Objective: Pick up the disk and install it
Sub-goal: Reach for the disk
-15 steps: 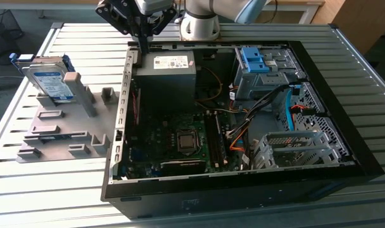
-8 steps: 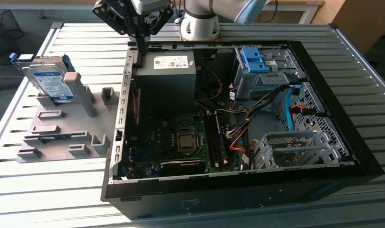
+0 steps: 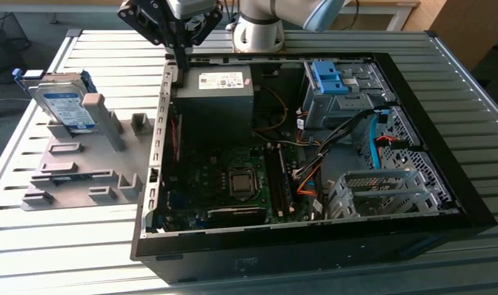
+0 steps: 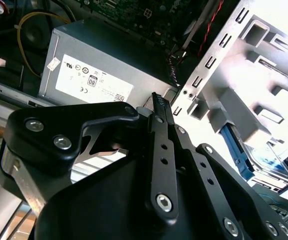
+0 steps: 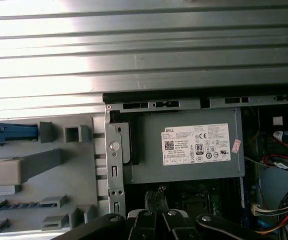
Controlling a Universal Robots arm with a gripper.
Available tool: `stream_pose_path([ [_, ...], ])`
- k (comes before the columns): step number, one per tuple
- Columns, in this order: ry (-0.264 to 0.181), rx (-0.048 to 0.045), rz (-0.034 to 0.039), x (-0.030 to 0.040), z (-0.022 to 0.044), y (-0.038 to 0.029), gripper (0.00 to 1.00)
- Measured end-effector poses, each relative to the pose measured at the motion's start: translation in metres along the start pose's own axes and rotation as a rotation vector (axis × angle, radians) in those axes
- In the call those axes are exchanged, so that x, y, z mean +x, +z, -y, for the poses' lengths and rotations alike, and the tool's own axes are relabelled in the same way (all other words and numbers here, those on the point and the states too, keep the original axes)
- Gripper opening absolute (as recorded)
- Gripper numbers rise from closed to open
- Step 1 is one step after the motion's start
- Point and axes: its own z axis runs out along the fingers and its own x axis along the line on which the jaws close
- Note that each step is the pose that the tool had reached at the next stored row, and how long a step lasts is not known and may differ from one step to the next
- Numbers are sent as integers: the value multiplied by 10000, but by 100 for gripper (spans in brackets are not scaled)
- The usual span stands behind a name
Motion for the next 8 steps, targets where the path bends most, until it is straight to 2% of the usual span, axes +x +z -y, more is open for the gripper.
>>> stream_pose_path([
  [8,0,1,0,22,2,-1,11],
])
